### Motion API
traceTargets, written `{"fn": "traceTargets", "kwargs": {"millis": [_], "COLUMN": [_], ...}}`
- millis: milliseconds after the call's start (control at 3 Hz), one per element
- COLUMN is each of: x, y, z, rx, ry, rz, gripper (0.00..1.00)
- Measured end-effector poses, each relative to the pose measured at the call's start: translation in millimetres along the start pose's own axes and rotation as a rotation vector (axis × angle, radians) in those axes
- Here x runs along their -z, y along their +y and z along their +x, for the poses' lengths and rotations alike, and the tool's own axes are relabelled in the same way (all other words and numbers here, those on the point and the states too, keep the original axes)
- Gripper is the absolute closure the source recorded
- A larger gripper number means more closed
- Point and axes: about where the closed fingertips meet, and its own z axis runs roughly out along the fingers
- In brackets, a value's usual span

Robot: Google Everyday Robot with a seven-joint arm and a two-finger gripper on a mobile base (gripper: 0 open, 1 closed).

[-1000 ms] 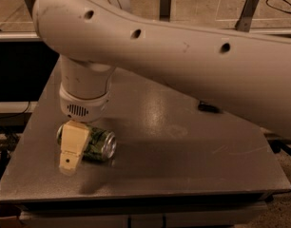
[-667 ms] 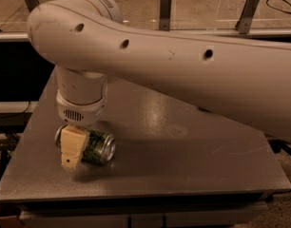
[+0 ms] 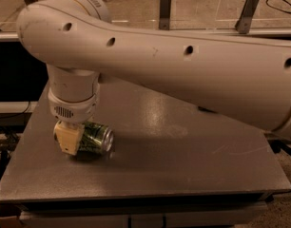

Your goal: Place green can upright

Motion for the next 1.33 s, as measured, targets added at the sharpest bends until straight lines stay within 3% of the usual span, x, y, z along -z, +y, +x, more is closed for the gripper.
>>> {"fn": "traceTargets", "kwargs": {"millis": [333,667,1333], "x": [25.9,60.1,115.9], "y": [-8.2,-26.7,-60.2], "z": [-11.8,-16.5,-2.5], "rx": [-0.008,-0.007,0.0], "ry": [-0.083,-0.243,-0.668], "rz": [0.011,0.001,-0.074], "gripper": [0.87,1.0,1.0]}}
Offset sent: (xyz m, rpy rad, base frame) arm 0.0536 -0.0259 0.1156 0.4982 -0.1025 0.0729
